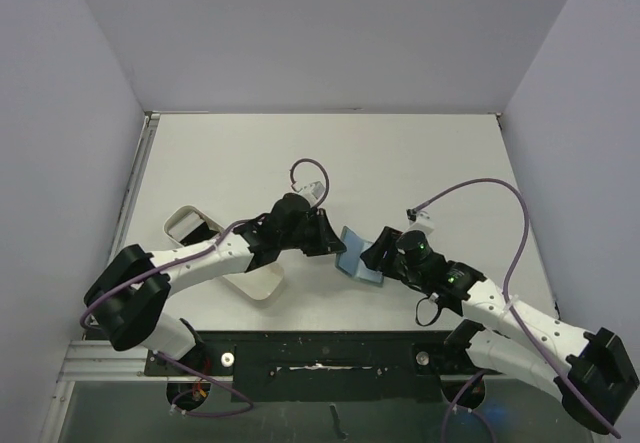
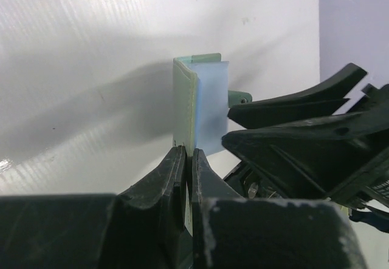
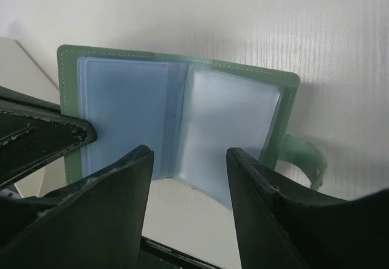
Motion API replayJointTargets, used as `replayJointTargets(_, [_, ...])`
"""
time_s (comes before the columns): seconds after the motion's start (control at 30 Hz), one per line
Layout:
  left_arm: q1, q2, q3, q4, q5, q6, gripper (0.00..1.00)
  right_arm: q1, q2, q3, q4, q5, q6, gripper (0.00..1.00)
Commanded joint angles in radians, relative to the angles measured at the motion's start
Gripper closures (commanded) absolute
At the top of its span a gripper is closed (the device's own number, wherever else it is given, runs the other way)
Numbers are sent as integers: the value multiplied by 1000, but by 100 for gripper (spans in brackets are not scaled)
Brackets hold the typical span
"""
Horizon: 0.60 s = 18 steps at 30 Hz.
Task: Put the credit cards into the card holder
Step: Open the card holder at the center of the board.
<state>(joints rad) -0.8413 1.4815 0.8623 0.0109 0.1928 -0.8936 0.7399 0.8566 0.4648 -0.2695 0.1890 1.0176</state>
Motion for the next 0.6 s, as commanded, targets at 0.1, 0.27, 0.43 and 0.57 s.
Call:
replayJointTargets(0.1, [2, 68, -94, 364, 67, -129, 100, 5, 113, 54, 69, 5, 27, 44])
replayJointTargets(0.27, [4, 148, -119, 456, 80, -179, 98, 3, 194, 73, 65, 29, 27, 40])
replayJointTargets(0.43, [13, 123, -125, 372, 25, -137, 75, -1, 312, 109, 64, 58, 17, 38])
replayJointTargets(0.57, [28, 61, -96, 215, -51, -74, 62, -2, 412, 154, 61, 60, 16, 38])
